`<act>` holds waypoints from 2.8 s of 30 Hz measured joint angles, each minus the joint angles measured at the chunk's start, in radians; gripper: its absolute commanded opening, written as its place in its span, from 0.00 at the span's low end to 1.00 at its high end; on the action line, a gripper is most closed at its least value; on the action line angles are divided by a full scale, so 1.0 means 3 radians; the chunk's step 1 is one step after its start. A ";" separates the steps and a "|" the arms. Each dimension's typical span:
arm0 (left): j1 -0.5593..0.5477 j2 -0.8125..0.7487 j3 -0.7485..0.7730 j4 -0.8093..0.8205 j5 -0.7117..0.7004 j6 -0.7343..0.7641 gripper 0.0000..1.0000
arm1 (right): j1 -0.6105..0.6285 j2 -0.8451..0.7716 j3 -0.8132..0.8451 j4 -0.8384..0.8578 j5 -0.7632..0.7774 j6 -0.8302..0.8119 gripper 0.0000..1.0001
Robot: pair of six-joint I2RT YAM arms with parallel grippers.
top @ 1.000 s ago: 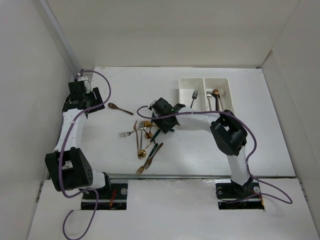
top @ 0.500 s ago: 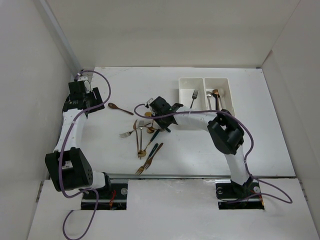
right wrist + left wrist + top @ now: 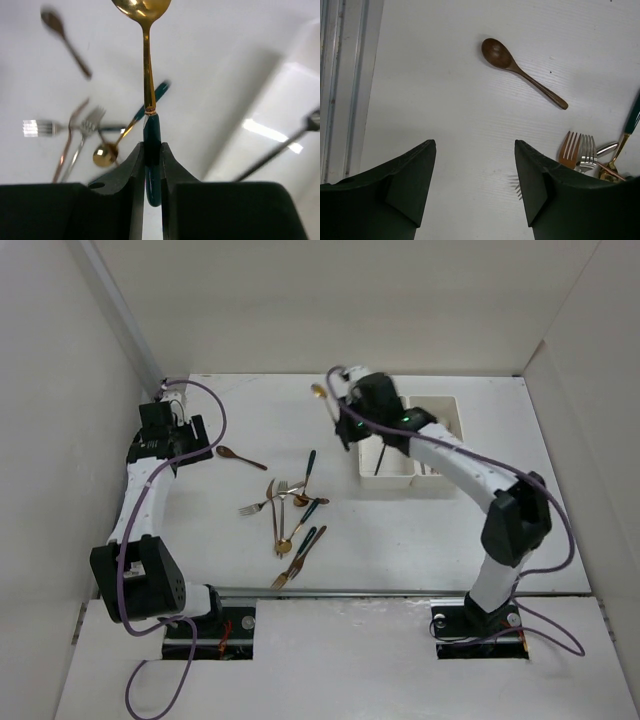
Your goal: Sort the eating utensils into containers
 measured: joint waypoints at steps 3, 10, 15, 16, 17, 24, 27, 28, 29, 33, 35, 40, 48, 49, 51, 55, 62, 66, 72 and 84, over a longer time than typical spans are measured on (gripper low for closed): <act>-0.0094 0.0000 0.0000 -0.0009 -0.0006 0.0079 0.61 | -0.0521 -0.0370 -0.0032 0.0191 -0.0045 0.0238 0.00; -0.0568 0.0076 0.0000 -0.0033 -0.0067 0.0290 0.61 | -0.1727 -0.0687 -0.0360 0.0238 0.0292 0.0367 0.00; -0.0880 0.0282 0.0000 -0.0055 -0.0069 0.0392 0.60 | -0.1942 -0.0327 -0.0516 0.0025 0.0542 0.0287 0.00; -0.0932 0.0314 0.0001 -0.0060 -0.0069 0.0420 0.60 | -0.1951 -0.0235 -0.0526 -0.0013 0.0557 0.0275 0.00; -0.0973 0.0336 0.0001 -0.0065 -0.0070 0.0446 0.60 | -0.1954 -0.0155 -0.0530 -0.0056 0.0566 0.0267 0.00; -0.1356 0.0369 0.0003 -0.0136 -0.0076 0.0599 0.60 | -0.1956 0.0029 -0.0532 -0.0226 0.0726 0.0238 0.30; -0.1378 0.0369 0.0003 -0.0153 -0.0065 0.0600 0.60 | -0.1956 0.0028 -0.0532 -0.0228 0.0743 0.0221 0.50; -0.1378 0.0369 0.0003 -0.0153 -0.0065 0.0600 0.60 | -0.1956 0.0027 -0.0532 -0.0233 0.0734 0.0198 0.53; -0.1378 0.0369 0.0003 -0.0154 -0.0066 0.0600 0.60 | -0.1956 0.0019 -0.0532 -0.0234 0.0715 0.0184 0.55; -0.1366 0.0369 0.0003 -0.0154 -0.0069 0.0599 0.60 | -0.1937 -0.0103 -0.0530 -0.0262 0.0613 0.0113 0.62; -0.1364 0.0371 0.0004 -0.0154 -0.0081 0.0598 0.61 | -0.1874 -0.0239 -0.0530 -0.0280 0.0591 0.0060 0.64; -0.1339 0.0375 0.0013 -0.0156 -0.0132 0.0590 0.61 | -0.1245 -0.0704 -0.0559 -0.0240 0.0420 -0.0309 0.66; -0.0819 0.0375 0.0060 -0.0163 -0.0161 0.0459 0.61 | 0.0520 -0.0779 -0.1148 -0.0060 -0.0169 -0.1144 0.63; -0.0716 0.0371 0.0060 -0.0160 -0.0163 0.0429 0.61 | 0.0633 -0.0697 -0.1204 -0.0066 -0.0234 -0.1212 0.63; -0.0507 0.0361 0.0060 -0.0154 -0.0151 0.0378 0.61 | 0.0802 -0.0537 -0.1293 -0.0072 -0.0313 -0.1321 0.63; -0.0195 0.0326 0.0058 -0.0150 -0.0150 0.0300 0.61 | 0.1038 -0.0342 -0.1343 -0.0072 -0.0394 -0.1475 0.63; -0.0097 0.0233 0.0058 -0.0151 -0.0085 0.0253 0.61 | 0.1203 -0.0023 -0.1312 0.0146 -0.0462 -0.1657 0.63; -0.0097 0.0179 0.0058 -0.0151 -0.0062 0.0244 0.61 | 0.1203 0.0118 -0.1218 0.0280 -0.0459 -0.1755 0.62; -0.0075 0.0140 0.0043 -0.0151 -0.0048 0.0243 0.61 | 0.1186 0.0263 -0.1156 0.0299 -0.0486 -0.1788 0.48; -0.0052 0.0109 0.0024 -0.0149 -0.0027 0.0243 0.61 | 0.1188 0.0272 -0.1110 0.0106 -0.0477 -0.1546 0.11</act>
